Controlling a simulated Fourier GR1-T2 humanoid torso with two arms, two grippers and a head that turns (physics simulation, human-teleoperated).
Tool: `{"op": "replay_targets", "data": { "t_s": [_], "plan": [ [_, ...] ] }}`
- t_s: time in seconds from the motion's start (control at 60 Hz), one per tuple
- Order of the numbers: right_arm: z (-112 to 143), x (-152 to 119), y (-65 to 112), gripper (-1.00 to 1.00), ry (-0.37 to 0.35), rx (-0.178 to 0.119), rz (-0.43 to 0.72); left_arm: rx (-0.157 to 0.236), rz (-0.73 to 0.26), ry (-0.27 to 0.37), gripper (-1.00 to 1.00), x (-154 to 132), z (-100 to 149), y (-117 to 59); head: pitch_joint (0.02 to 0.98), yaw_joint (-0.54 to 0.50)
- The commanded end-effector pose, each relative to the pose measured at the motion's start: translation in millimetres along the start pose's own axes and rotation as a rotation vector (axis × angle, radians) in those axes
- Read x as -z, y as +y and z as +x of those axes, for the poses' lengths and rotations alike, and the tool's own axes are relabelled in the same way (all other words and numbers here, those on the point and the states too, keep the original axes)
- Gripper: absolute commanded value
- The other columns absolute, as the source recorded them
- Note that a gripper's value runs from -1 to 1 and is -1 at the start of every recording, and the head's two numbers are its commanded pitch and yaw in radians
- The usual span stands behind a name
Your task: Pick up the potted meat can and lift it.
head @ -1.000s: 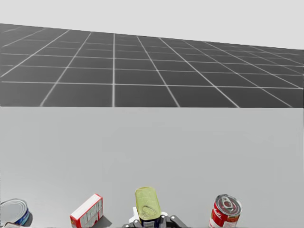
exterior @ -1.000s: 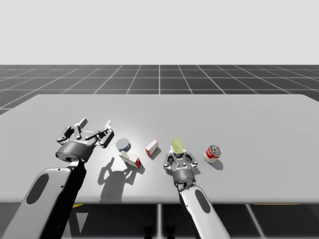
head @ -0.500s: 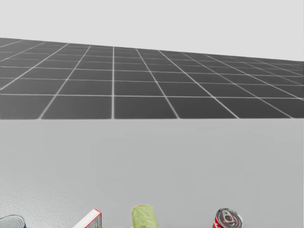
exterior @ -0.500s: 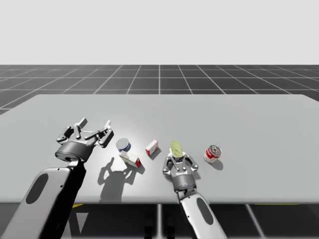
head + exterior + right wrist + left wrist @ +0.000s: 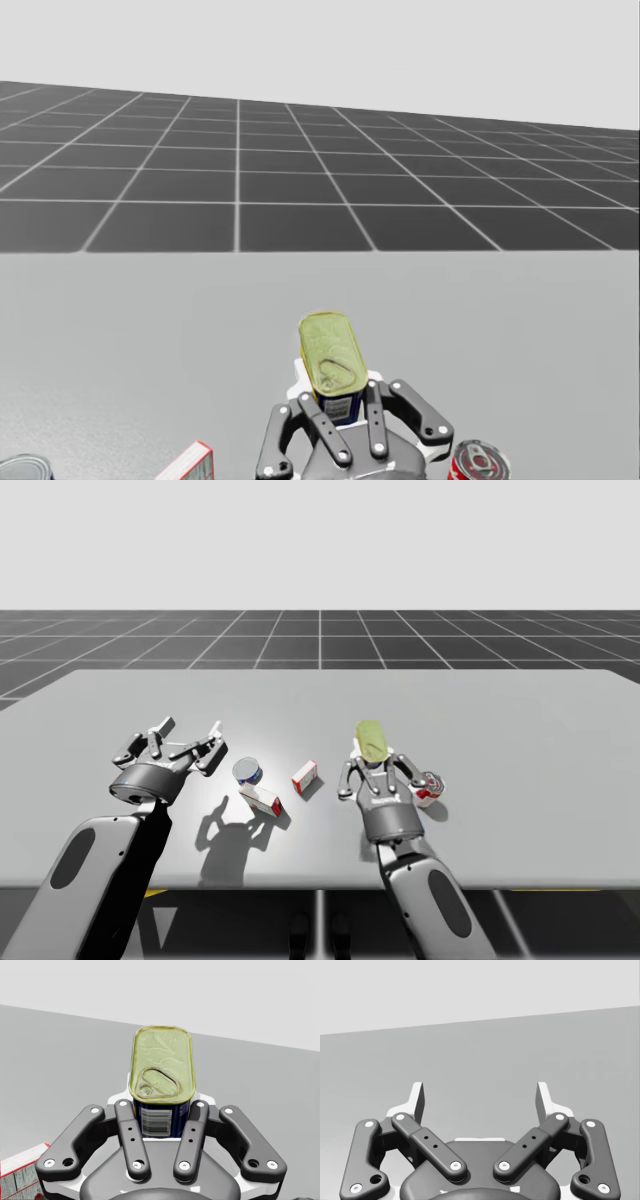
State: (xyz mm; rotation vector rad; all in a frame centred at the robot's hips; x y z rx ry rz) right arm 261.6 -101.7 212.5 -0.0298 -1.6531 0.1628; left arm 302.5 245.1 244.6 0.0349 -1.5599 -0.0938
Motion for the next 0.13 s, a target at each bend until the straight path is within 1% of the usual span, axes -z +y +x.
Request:
{"op": "replay_targets", "data": {
  "t_s": [0.017,0.133],
  "plan": [
    [53,19,-25.0,1.00,-0.150,-0.017,-0.125,-0.002,0.002,0.002,-1.00,0,0,0.5,0.429,-0.18],
    [79,18,-30.4,1.00,-0.225,-0.020,-0.125,0.001,0.003,0.002,-1.00,0,-1,0.1,0.431,-0.18]
  ]
}}
